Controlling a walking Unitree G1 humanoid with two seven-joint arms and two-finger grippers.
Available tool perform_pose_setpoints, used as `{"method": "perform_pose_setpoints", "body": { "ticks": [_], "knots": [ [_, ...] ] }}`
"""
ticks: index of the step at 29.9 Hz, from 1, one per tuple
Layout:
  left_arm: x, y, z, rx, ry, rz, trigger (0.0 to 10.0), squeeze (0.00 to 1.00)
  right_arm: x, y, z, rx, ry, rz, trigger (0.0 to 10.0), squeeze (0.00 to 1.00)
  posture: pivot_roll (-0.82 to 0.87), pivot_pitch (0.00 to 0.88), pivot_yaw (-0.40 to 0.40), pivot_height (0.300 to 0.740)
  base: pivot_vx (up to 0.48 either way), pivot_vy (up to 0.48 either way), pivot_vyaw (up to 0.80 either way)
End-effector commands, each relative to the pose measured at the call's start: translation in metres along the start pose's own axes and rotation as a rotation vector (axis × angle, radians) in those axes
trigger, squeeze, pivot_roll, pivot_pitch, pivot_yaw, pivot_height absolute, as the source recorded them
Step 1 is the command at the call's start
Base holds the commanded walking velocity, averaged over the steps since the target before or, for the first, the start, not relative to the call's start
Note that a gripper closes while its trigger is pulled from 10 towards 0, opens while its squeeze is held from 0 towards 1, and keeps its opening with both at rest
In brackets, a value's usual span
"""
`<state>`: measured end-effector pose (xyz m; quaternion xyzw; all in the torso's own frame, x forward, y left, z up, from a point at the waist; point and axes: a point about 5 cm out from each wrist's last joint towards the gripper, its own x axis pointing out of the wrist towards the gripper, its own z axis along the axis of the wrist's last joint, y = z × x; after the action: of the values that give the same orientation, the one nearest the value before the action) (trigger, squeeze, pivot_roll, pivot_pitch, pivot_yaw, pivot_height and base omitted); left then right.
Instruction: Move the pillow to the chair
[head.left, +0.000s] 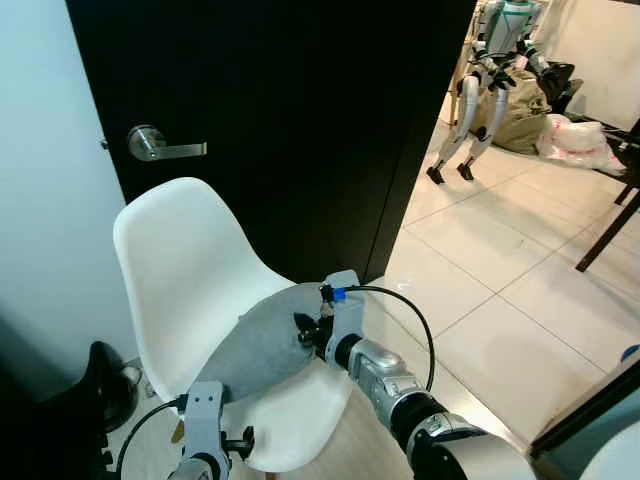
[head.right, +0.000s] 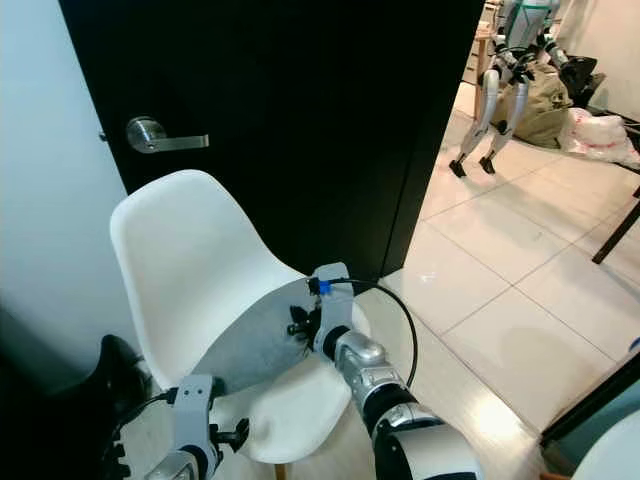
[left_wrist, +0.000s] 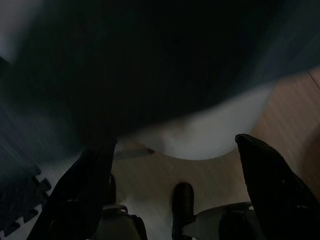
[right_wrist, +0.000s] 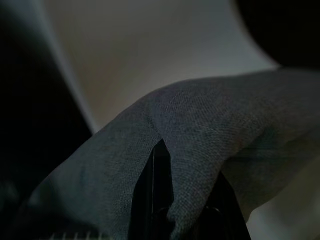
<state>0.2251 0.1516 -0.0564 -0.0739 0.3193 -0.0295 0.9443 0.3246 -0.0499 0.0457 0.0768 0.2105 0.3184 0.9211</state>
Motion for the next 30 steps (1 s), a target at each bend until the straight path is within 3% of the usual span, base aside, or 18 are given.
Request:
{"method": "perform_pose_setpoints", "body": {
  "ticks": [1,2,3,8,12,17,20,26,30],
  "knots": [
    [0.001,0.0,0.003,0.002,-0.017,0.005,10.0,0.0,0.001,0.009,-0.011,0.009,0.058,0.04,10.0,0.0,0.16,0.0,-0.083,0.74,0.0,0.0,0.0],
    [0.001,0.0,0.003,0.002,-0.017,0.005,10.0,0.0,0.001,0.009,-0.011,0.009,0.058,0.04,10.0,0.0,0.16,0.0,-0.083,0.74,0.0,0.0,0.0],
    [0.001,-0.001,0.005,0.009,-0.026,0.004,10.0,0.0,0.0,0.014,-0.028,0.007,0.154,0.067,10.0,0.0,0.16,0.0,-0.082,0.74,0.0,0.0,0.0],
    [0.002,-0.001,0.006,0.008,-0.029,0.004,10.0,0.0,0.0,0.015,-0.031,-0.01,0.17,0.076,10.0,0.0,0.16,0.0,-0.082,0.74,0.0,0.0,0.0],
    [0.003,-0.001,0.012,0.014,-0.055,0.006,10.0,0.0,-0.001,0.023,-0.045,-0.013,0.252,0.082,10.0,0.0,0.17,0.0,-0.085,0.74,0.0,0.0,0.0],
    [0.004,0.0,0.017,0.019,-0.081,0.01,10.0,0.0,0.001,0.027,-0.043,0.04,0.234,0.085,10.0,0.0,0.19,0.0,-0.089,0.73,0.0,0.0,0.0],
    [0.005,0.001,0.026,0.069,-0.127,0.027,10.0,0.0,0.003,0.028,-0.04,0.08,0.212,0.088,10.0,0.0,0.19,0.0,-0.089,0.715,0.0,0.0,0.0],
    [0.006,0.008,0.041,0.068,-0.186,0.085,10.0,0.0,0.002,0.024,-0.039,0.076,0.218,0.067,10.0,0.0,0.19,0.0,-0.091,0.695,0.0,0.0,0.0],
    [0.008,0.015,0.057,0.045,-0.236,0.133,10.0,0.0,-0.001,0.02,-0.047,0.018,0.273,0.005,10.0,0.0,0.19,0.004,-0.096,0.675,0.0,0.0,0.0]
  ]
}}
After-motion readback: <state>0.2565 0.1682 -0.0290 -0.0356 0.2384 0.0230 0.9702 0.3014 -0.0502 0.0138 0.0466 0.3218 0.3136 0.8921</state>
